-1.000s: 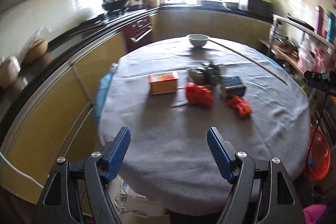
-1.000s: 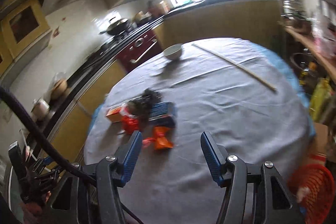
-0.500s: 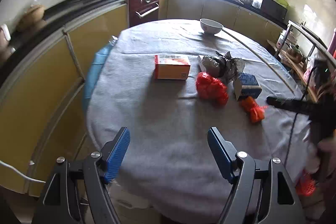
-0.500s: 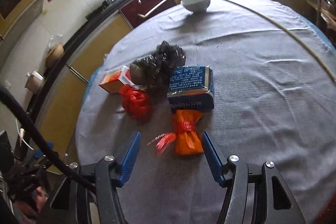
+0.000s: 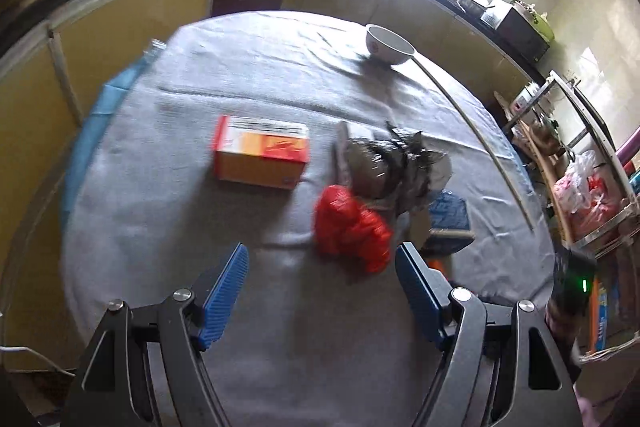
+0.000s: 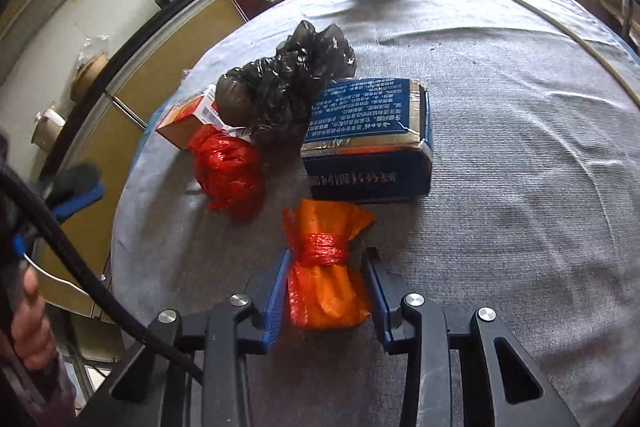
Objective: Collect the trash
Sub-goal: 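Grasp the orange mesh-tied bag with the right tool while the left tool grasps the red plastic bag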
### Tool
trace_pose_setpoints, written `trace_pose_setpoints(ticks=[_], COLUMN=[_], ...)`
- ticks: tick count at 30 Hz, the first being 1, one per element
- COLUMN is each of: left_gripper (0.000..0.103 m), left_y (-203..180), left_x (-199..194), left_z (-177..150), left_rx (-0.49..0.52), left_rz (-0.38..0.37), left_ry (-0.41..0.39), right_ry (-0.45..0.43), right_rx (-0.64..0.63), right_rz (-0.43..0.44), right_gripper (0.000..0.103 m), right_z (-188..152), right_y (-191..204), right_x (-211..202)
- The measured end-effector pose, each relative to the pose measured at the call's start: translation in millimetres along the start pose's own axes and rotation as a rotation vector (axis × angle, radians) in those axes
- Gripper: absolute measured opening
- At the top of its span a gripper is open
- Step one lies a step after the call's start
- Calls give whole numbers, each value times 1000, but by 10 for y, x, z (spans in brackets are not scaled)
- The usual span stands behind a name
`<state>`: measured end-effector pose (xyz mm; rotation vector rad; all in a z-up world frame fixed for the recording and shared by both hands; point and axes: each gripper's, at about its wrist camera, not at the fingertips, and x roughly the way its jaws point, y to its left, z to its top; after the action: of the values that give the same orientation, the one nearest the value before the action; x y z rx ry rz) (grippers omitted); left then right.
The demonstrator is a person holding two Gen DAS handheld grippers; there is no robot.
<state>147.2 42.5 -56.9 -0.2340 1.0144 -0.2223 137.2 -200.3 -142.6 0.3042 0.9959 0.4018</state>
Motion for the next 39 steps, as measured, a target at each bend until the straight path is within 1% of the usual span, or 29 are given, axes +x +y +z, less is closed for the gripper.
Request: trace_pose_setpoints(ticks=[6,9,12,13,16,17,18,20,22,26,28,31,33,36,39], left_gripper=[77,77,76,76,65,57,57,52,49,48,48,48,48,48,49], left_y=[-170,-222,-234,-222,-183,-176,-176,-154,-140,-146,-202,-298,-380,-477,-472], left_x=[530,698,827,866,962,939,931,905,852,679,537,319,174,70,30], left_z=[140,157,140,123,73,57,50,18,-30,-191,-306,-462,-587,-744,-889], left_rx=[-49,-73,-96,-108,-132,-129,-124,-131,-127,-86,-51,11,55,97,113], left_rz=[9,39,49,41,17,30,33,8,3,11,7,4,-19,-22,-34], left_ry=[98,109,126,136,164,143,142,148,150,154,149,138,134,138,161], right_ry=[7,6,10,14,13,17,20,20,6,-22,-43,-66,-84,-84,-71], right_rx=[-16,-2,6,4,-12,-20,-22,-32,-60,-75,-74,-36,-11,2,56], right_rz=[7,24,40,43,41,41,47,52,47,64,65,83,91,70,103], right_gripper=[38,38,38,38,38,38,38,38,38,38,38,38,38,38,38], right_z=[-183,-262,-341,-360,-391,-387,-377,-368,-387,-402,-411,-419,-432,-493,-530], right_y=[-61,-122,-137,-141,-136,-124,-107,-70,-19,54,55,-28,-84,-128,-218], right_x=[-84,-143,-198,-196,-214,-209,-190,-191,-202,-277,-361,-477,-573,-652,-701])
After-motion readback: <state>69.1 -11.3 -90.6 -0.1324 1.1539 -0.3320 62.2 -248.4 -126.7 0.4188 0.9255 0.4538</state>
